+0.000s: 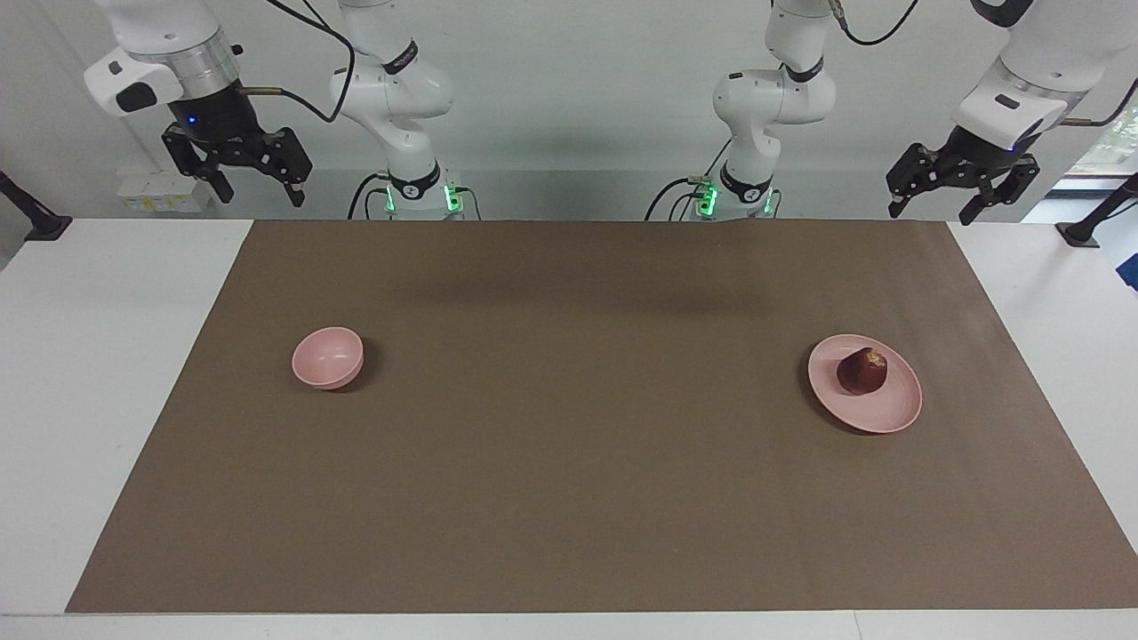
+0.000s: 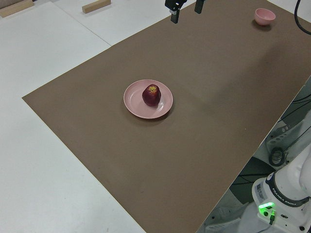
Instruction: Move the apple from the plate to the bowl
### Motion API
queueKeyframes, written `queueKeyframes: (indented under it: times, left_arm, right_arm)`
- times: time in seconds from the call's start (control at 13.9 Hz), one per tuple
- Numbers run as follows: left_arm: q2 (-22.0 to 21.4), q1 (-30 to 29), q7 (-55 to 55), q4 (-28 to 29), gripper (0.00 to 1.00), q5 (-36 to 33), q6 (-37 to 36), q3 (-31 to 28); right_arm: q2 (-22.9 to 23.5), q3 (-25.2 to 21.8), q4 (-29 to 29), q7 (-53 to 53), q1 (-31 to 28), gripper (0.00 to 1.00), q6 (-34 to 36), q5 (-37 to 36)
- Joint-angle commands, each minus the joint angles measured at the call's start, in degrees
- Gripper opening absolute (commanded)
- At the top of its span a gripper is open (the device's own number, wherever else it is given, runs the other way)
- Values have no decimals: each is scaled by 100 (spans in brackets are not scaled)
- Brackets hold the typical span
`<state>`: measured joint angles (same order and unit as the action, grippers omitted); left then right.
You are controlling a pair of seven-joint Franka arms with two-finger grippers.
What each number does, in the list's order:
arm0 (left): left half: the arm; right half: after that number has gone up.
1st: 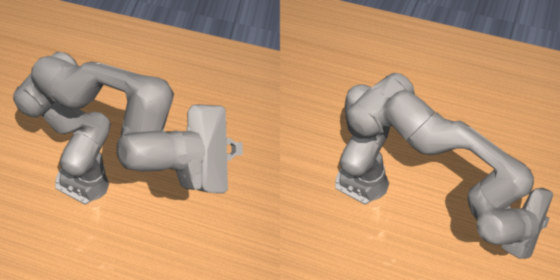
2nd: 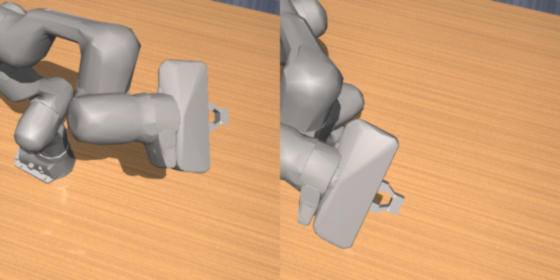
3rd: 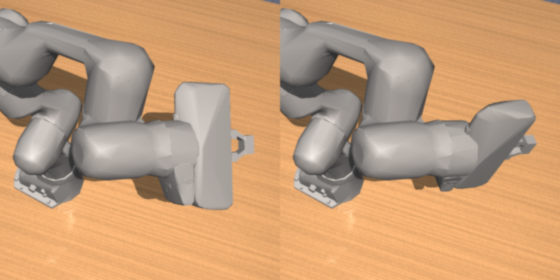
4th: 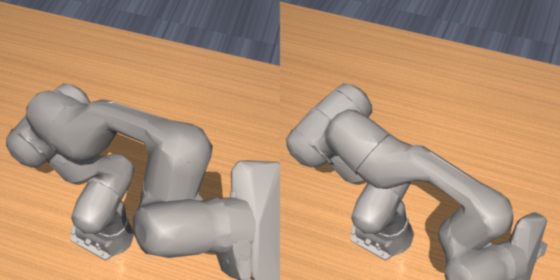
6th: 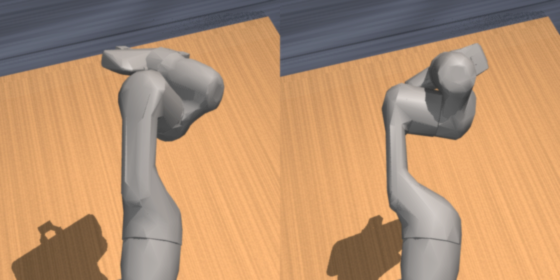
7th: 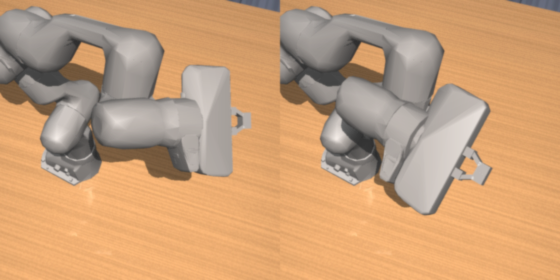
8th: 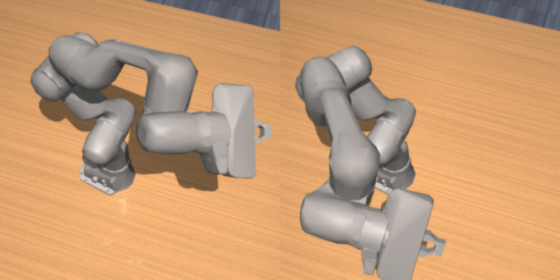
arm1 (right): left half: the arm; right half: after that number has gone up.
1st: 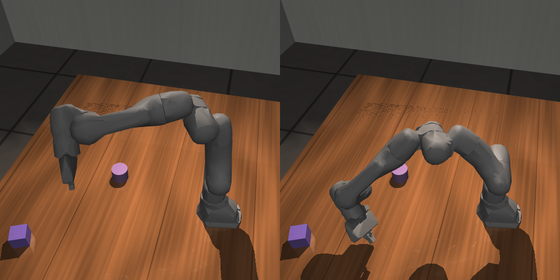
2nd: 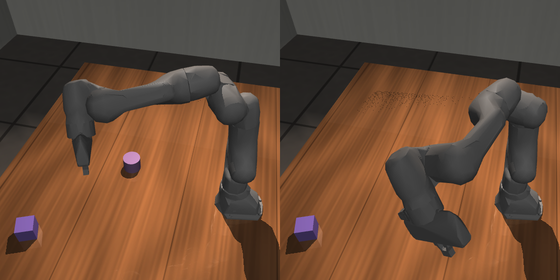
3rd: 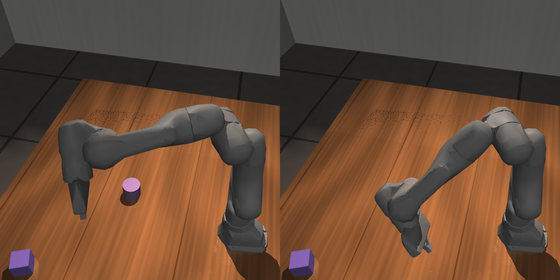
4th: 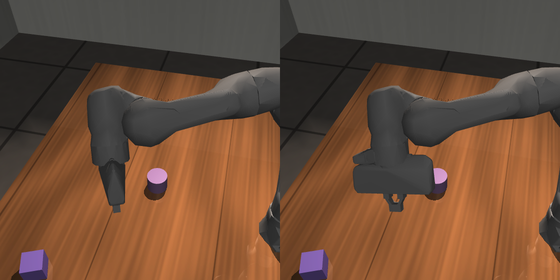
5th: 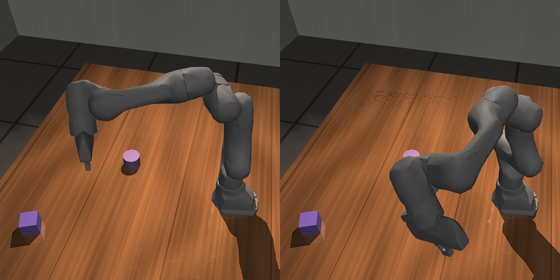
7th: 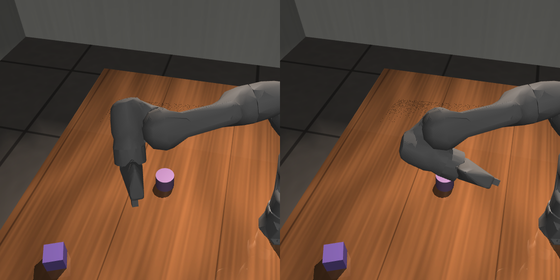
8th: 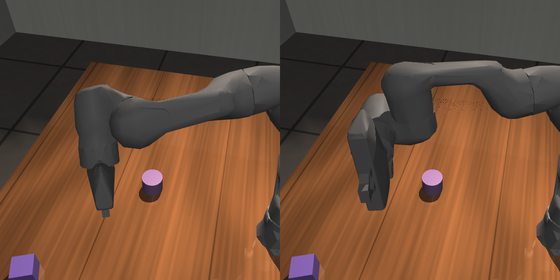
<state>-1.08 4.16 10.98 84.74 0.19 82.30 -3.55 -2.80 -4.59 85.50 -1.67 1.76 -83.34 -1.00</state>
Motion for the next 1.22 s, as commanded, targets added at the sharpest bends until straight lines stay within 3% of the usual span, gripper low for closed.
queueKeyframes:
  times: [0.0, 0.5, 0.65, 0.79, 1.15]
  left_arm:
    - [-86, 6, -43, 60, 100, -98, 6, -23]
    - [-94, 59, -70, 95, 100, -98, 84, 3]
    - [-86, 50, 0, 131, 100, -89, 539, 4]
    - [-77, 59, 1, 463, 100, -72, 1251, 4]
    - [-24, 6, 27, 1297, 100, -54, 1831, 4]
  right_arm:
    - [-134, 19, 133, 176, -53, 100, 37, 21]
    - [-134, 28, 133, 176, -53, 100, 37, 30]
    - [-134, 28, 133, 176, -53, 100, 37, 30]
    - [-134, 28, 133, 176, -53, 100, 28, 21]
    - [-134, 37, 142, 159, -9, 100, 37, -23]
